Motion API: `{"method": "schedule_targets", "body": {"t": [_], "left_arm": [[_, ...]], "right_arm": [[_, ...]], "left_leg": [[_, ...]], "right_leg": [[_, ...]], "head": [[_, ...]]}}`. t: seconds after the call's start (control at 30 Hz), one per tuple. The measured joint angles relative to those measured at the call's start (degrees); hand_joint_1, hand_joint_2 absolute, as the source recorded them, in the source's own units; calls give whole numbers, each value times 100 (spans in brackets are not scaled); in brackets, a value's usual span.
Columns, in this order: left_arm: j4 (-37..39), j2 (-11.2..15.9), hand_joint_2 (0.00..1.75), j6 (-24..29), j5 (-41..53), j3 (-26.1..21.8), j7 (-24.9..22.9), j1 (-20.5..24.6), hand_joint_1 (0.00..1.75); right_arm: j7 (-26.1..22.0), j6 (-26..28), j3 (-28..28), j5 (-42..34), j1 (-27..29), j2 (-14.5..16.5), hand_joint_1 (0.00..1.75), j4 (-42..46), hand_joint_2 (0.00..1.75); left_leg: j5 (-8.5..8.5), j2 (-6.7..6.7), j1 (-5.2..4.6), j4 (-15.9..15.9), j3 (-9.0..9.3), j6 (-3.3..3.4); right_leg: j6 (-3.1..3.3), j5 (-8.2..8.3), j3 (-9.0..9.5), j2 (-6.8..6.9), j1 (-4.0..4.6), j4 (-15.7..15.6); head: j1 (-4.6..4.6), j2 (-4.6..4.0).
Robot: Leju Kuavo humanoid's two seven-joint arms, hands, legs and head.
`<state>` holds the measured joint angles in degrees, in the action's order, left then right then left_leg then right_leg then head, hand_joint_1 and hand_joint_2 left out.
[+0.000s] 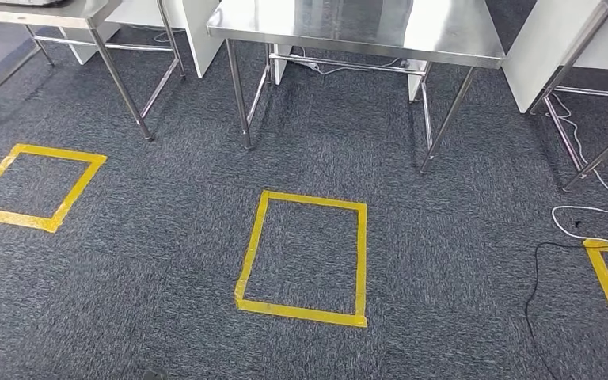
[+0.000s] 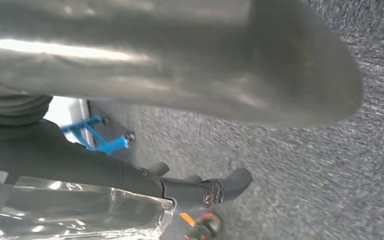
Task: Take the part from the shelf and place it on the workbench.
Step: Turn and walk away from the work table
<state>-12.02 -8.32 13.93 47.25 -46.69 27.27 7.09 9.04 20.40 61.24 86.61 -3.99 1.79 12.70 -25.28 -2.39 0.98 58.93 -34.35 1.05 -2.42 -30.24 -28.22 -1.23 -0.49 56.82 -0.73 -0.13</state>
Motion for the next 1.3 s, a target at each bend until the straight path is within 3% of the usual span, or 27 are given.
{"method": "schedule_targets", "body": {"t": [0.07, 0.13, 0.23, 0.27, 0.3, 0.33, 0.43, 0.5, 0.53, 0.6, 0.67, 0.73, 0.77, 0.8, 0.83, 0.9, 0.97, 1.03, 1.07, 1.13, 1.17, 1.23, 1.3], "left_arm": [[1, 1, 0, -1, 0, 0, -3, -9, 0], [1, 6, 0, -1, 0, 0, -4, -16, 0], [2, 6, 0, -2, 3, 0, -8, -19, 0], [2, 5, 0, -3, 4, 0, -10, -23, 0], [2, 7, 0, -3, 5, -1, -13, -28, 0], [2, 9, 0, -3, 5, -1, -15, -31, 0], [2, 15, 0, 3, 4, -2, -16, -23, 0], [2, 14, 0, 9, 7, -2, -16, -15, 0], [2, 13, 0, 17, 10, -2, -17, -18, 0], [2, 6, 87, 50, 28, -2, -25, -28, 0], [2, 0, 175, 104, 67, -2, -36, -20, 0], [2, -7, 175, 147, 105, -2, -49, -15, 0], [2, -12, 175, 157, 115, -2, -58, -21, 0], [2, -16, 175, 166, 125, -2, -70, -30, 0], [3, -17, 175, 172, 132, -2, -84, -38, 0], [3, -19, 175, 190, 145, -2, -106, -42, 0], [2, -16, 175, 220, 157, -2, -126, -42, 0], [2, -13, 175, 250, 163, -2, -137, -53, 0], [2, -10, 175, 263, 164, -2, -138, -66, 0], [2, 2, 175, 286, 166, -2, -140, -96, 0], [2, 6, 175, 295, 171, -2, -141, -105, 0], [3, 8, 175, 304, 183, -2, -142, -113, 0], [4, 10, 175, 313, 185, -2, -144, -136, 0]], "right_arm": [[4, -15, -11, 7, -2, -1, 0, 0, 0], [8, -31, -19, 12, -3, 3, 0, 0, 0], [10, -39, -20, 23, 20, 1, 0, 0, 0], [12, -44, -20, 30, 27, -1, 0, 0, 0], [14, -54, -20, 38, 30, -1, 0, 0, 0], [14, -65, -20, 45, 28, 1, 0, 0, 0], [14, -84, -35, 76, 16, 7, 0, 0, 0], [14, -84, -58, 92, 11, 5, 0, 0, 0], [14, -88, -69, 95, 10, 3, 0, 0, 0], [14, -97, -89, 97, 5, -5, 0, -1, 0], [14, -108, -104, 97, 8, -5, 0, -2, 0], [14, -129, -111, 97, 16, -4, 0, -2, 0], [14, -140, -113, 98, 19, -7, 0, -2, 0], [14, -149, -117, 104, 25, -7, 0, -2, 0], [14, -157, -121, 115, 30, -7, 0, -2, 0], [10, -183, -130, 144, 36, -2, 0, -3, 0], [7, -228, -143, 186, 31, 13, 0, -7, 0], [7, -278, -169, 239, 28, 27, 0, -10, 0], [9, -296, -188, 260, 26, 33, 0, -11, 0], [12, -314, -232, 284, 18, 46, 0, -11, 0], [11, -324, -252, 287, 17, 51, 0, -11, 0], [8, -349, -284, 290, 34, 55, 0, -11, 0], [-3, -366, -309, 290, 48, 58, 0, -11, 0]], "left_leg": [[26, -23, 17, -10, -27, -75], [-171, 49, 32, 238, -158, -114], [-780, 171, 36, 1295, -601, -149], [-859, 185, 36, 1546, -691, -161], [-827, 202, 35, 1590, -681, -164], [-700, 225, 35, 1413, -562, -159], [-256, 420, 13, 293, 48, -88], [-197, 466, -18, 9, 164, -28], [-181, 419, -29, -1, 149, 4], [-133, 347, -16, -53, 148, 84], [-77, 279, 12, -100, 134, 162], [-45, 197, 12, -101, 86, 187], [-31, 149, 13, -100, 66, 184], [-18, 100, 18, -97, 52, 172], [-6, 48, 28, -96, 43, 154], [20, -55, 50, -91, 36, 100], [43, -136, 41, -90, 26, 17], [72, -195, 28, -111, 15, -65], [84, -209, 39, -118, 7, -99], [-32, -97, 58, 27, -71, -140], [-196, 0, 61, 257, -174, -144], [-638, 149, 57, 1027, -509, -148], [-833, 191, 56, 1577, -722, -147]], "right_leg": [[104, 62, -13, 56, -11, -16], [225, 133, -21, 120, -60, -42], [315, 181, -63, 236, -39, -41], [320, 184, -73, 277, -22, -40], [323, 186, -76, 313, -9, -38], [322, 185, -70, 349, 0, -36], [292, 166, -56, 437, 48, -18], [248, 155, -76, 492, 94, -4], [221, 154, -81, 526, 106, -3], [166, 103, -118, 512, 109, 58], [148, -151, -307, 344, 79, 475], [148, -501, -645, 197, 35, 1231], [123, -601, -774, 171, 14, 1524], [79, -611, -809, 162, -8, 1628], [19, -522, -724, 155, -37, 1483], [-106, -207, -316, 60, -117, 686], [-117, 6, -38, -63, -121, 66], [-23, 52, -21, -65, -63, -24], [31, 72, -25, -25, -80, -23], [143, 114, -15, 55, -103, -31], [199, 132, -15, 100, -112, -37], [264, 142, -32, 208, -65, -33], [271, 142, -46, 324, -19, -30]], "head": [[-4, 0], [-17, 0], [-34, 0], [-31, 0], [-33, 0], [-31, 0], [-28, 0], [-16, 0], [-12, 0], [-10, 0], [1, 0], [9, 0], [9, 0], [8, 0], [8, 0], [15, 0], [28, 0], [29, 0], [22, 0], [8, 0], [-6, 0], [-23, 0], [-22, 0]]}}
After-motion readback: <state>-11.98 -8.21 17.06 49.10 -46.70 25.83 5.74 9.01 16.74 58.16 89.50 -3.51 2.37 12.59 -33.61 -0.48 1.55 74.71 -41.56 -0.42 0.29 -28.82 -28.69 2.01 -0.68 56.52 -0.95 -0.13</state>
